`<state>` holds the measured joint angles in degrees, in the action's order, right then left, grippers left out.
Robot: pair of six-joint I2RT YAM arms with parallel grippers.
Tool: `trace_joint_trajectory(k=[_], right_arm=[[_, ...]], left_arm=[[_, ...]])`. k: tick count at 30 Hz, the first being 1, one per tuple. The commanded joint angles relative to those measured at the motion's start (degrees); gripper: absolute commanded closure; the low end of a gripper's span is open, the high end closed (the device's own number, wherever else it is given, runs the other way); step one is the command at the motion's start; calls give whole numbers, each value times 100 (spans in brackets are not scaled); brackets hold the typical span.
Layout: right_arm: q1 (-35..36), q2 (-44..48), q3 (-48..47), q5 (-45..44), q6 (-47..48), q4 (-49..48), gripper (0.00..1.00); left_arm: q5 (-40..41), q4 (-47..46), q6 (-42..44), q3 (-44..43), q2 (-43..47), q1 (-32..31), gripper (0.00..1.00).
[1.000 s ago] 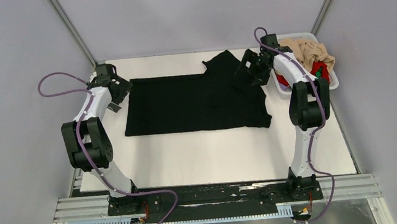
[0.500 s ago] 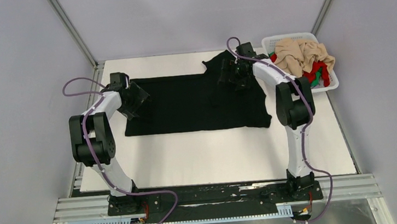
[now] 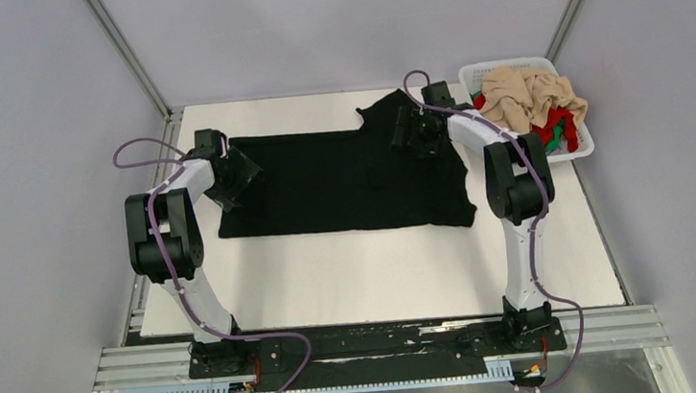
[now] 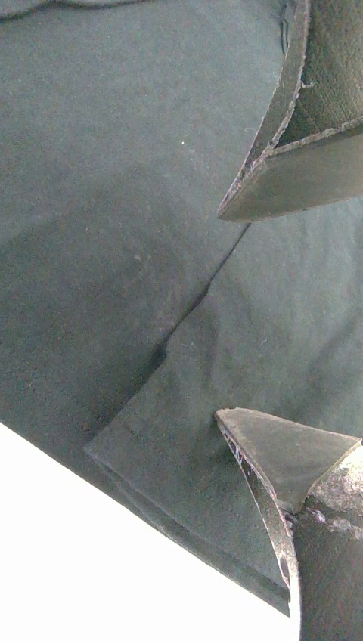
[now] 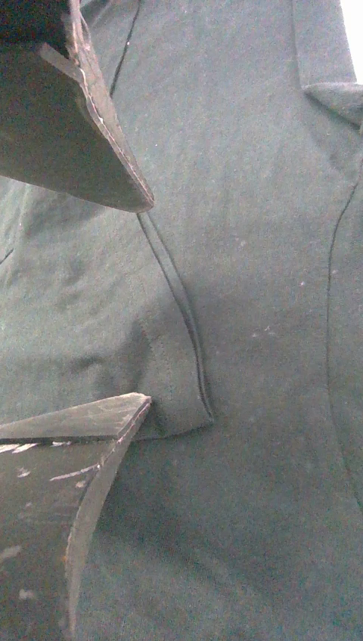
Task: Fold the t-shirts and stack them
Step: Fold the flattened tshirt in 1/3 of the way, then grab the side of the flattened tshirt furthest away from the robot with both arms
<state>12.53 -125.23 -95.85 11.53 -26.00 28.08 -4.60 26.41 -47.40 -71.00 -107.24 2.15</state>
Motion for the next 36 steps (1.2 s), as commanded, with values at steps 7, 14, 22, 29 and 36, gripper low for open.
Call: trace_joint_trajectory(k=[7,14,22,29,36], right_arm=[[74,1764,2995,-745,-306,-123,0],[74,2399,3806,-896,-320,-324,0],[74,2866,3664,-739,-305,-319,0],[77,3047,2813,-781,-143,-277,0],[79,3100,2546,-864,-5,-256,0]], left_arm=[[-333,11,-1,2118,1333,-125,0],[-199,282,-246,3197,2499,-357,0],[-244,611,-90,3139,3188,-408,0],[292,849,172,1798,2990,-404,0],[784,956,557,410,1656,-243,0]])
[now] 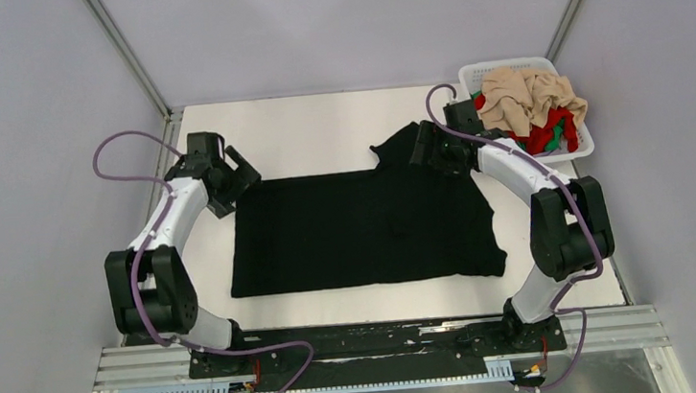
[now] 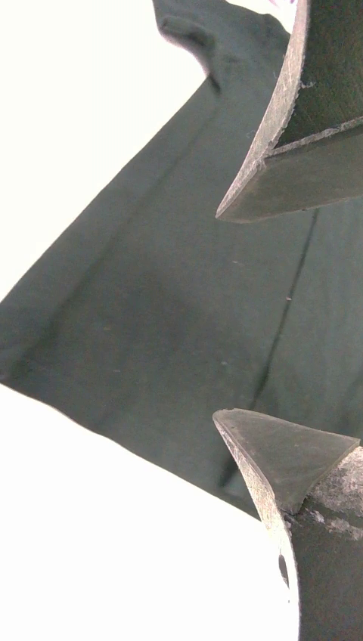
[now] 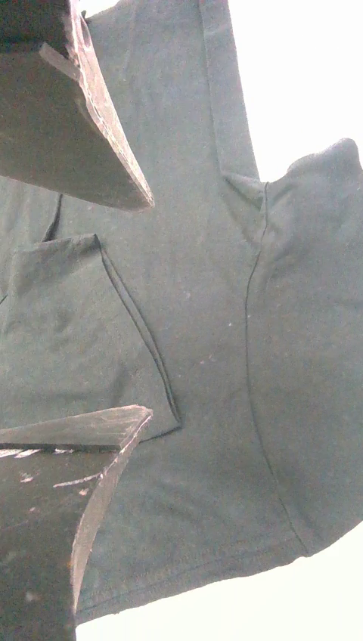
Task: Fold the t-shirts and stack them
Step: Grab the side of the flattened tshirt furthest away from the robot with both arms
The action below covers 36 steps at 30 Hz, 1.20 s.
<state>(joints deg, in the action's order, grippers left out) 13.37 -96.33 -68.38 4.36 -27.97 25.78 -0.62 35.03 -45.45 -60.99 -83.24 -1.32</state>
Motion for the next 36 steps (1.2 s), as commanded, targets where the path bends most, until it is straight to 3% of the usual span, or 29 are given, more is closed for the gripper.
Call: trace_joint_trajectory(k=[1,8,15,34,36], right_arm=[[-8,204,-195,-203,213,-4,0],[-18,161,-208,-746,424,187,0],[-17,69,-285,-973,420,352,0],[-44,-104,-305,-1187,356,526,0],[-45,-130,-307,-1186,345,533,0]], left_arm=[[422,93,399,-834,-894,112,1],[244,-118,368,-1737,-2283,570,15],[118,-414,190,-2213,-2940,699,32],[-266,-316,107,-2659,-3427,717,56],[-261,-290,100,-2679,-3398,715,63]])
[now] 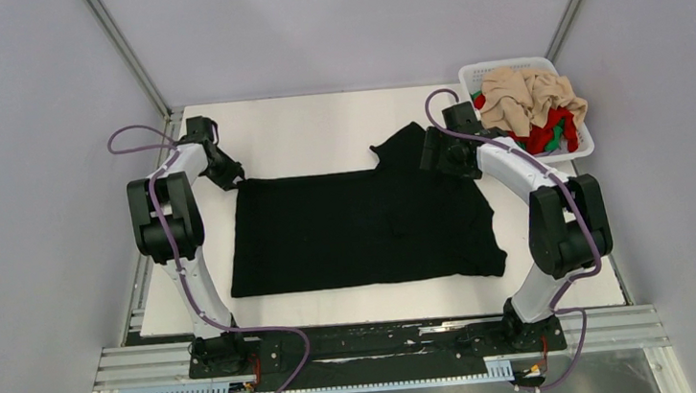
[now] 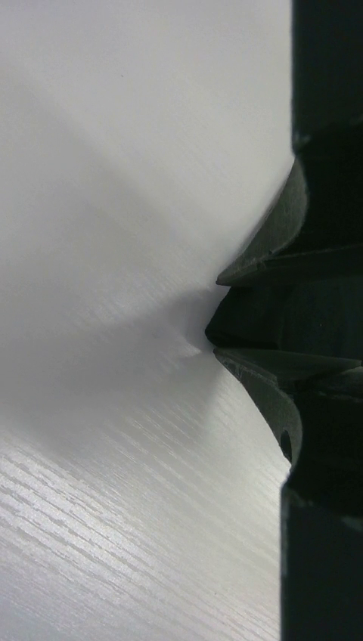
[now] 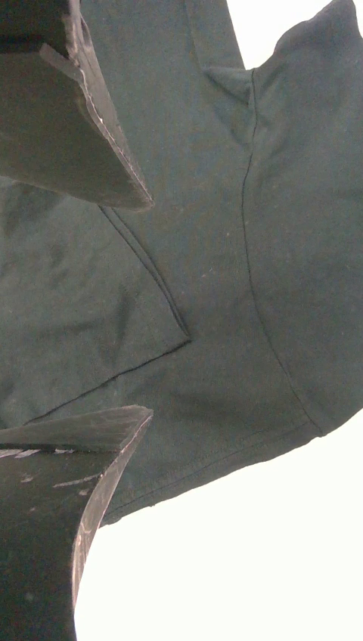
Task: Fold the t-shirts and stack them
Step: Grab the side of the flattened tshirt furthest away from the robot with both arms
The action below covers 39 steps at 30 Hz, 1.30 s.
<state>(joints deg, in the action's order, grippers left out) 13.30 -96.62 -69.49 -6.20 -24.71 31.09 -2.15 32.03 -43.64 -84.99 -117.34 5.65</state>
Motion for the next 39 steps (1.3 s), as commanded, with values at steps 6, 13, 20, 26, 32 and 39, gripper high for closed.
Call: trace_joint_trajectory(k=[6,13,20,26,32,39], right_arm=[[-38,-154,-213,-146,28,25,0],[-47,-208,-210,-209,13,39,0],[-46,-254,-231,-213,1,47,0],[-54,-292,-249,-223,6,55,0],[-52,-279,-224,-252,-16,63,0],[-49,-273,-214,-348,-19,72,0]], left_arm=[[-102,116,-31,-396,63,16,66],[-38,467,137,-698,11,18,65],[-85,621,198,-789,-160,16,64],[-165,631,202,-789,-255,16,64],[-294,663,202,-805,-306,2,64],[-304,645,127,-798,-303,-5,81]])
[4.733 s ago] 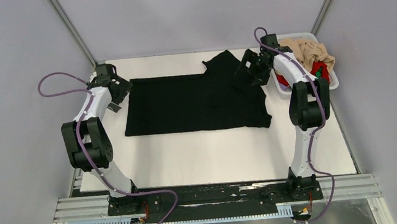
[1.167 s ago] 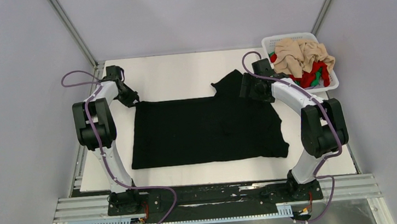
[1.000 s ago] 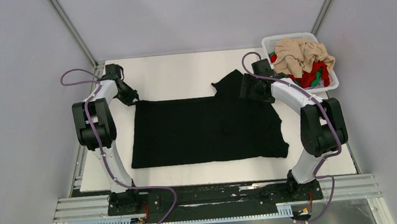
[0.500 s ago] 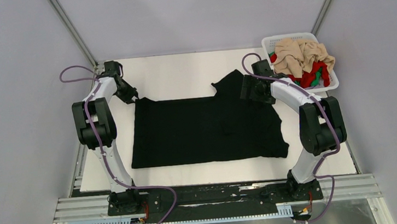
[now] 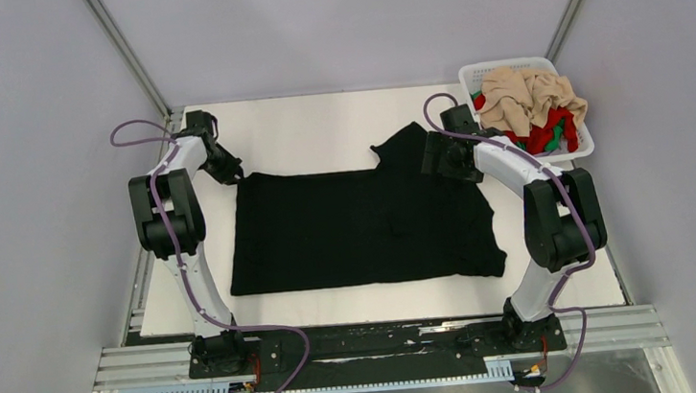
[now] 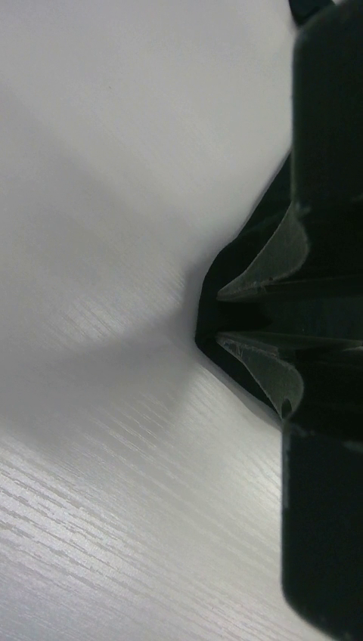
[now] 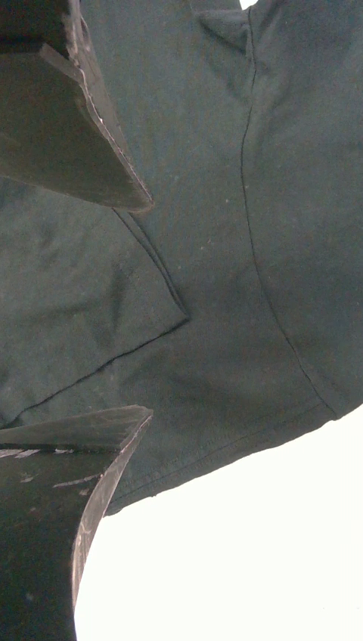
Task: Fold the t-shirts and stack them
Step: Grab the side of the flattened tshirt furthest away from the robot with both arms
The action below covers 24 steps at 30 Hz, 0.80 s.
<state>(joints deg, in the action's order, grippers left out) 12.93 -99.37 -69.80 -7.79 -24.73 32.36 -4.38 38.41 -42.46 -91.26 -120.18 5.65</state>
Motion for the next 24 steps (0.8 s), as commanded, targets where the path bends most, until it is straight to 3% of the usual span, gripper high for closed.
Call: trace_joint_trajectory(k=[1,2,4,14,24], right_arm=[[-18,5,-179,-213,-19,-60,0],[-12,12,-173,-228,-18,-56,0],[-15,30,-161,-270,-14,-61,0],[-15,-257,-923,-442,228,-67,0],[69,-1962,-3187,-124,530,-91,9]], left_arm=[[-89,8,1,-176,-21,-4,84],[-96,8,-17,-183,-18,-7,93],[-104,-1,-8,-185,4,-10,100],[-26,-444,72,328,622,-11,100],[-45,-610,163,558,1010,-3,100]])
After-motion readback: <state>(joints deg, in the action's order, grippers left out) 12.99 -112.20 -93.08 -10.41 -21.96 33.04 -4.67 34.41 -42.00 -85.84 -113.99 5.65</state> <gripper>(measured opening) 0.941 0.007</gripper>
